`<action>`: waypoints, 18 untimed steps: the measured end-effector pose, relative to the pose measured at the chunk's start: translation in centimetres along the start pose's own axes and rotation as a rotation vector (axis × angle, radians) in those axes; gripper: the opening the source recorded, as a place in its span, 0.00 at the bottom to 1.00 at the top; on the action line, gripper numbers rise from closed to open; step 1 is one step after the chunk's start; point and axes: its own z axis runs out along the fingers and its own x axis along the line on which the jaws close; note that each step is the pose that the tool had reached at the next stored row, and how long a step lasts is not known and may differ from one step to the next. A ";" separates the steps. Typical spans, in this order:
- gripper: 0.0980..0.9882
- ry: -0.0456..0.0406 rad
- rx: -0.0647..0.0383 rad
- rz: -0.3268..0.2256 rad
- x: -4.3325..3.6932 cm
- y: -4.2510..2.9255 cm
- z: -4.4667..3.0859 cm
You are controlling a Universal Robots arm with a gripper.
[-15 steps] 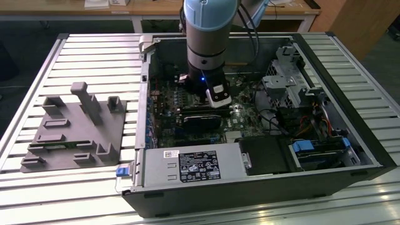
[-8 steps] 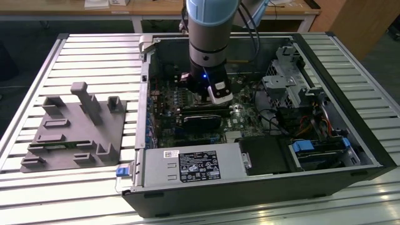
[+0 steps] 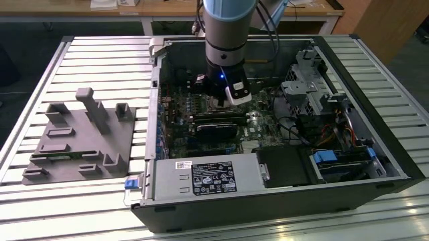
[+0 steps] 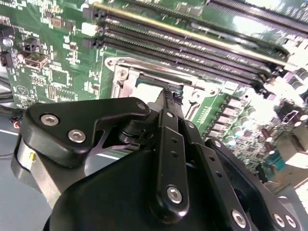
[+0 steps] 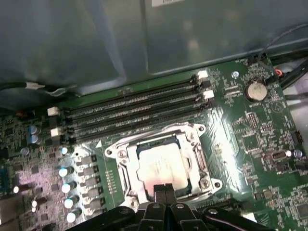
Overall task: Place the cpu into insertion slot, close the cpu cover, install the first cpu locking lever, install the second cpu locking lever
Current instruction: 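Install the second cpu locking lever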
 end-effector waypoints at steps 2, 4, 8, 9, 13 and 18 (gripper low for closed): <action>0.01 -0.0018 0.007 0.000 0.00 0.45 0.07; 0.01 -0.0035 0.013 0.000 -0.01 0.87 0.15; 0.01 -0.0070 0.026 -0.001 -0.04 1.64 0.29; 0.01 -0.0080 0.030 -0.001 -0.04 1.82 0.33; 0.01 -0.0103 0.038 -0.001 -0.03 2.13 0.37; 0.01 -0.0104 0.038 -0.001 -0.03 2.21 -0.03</action>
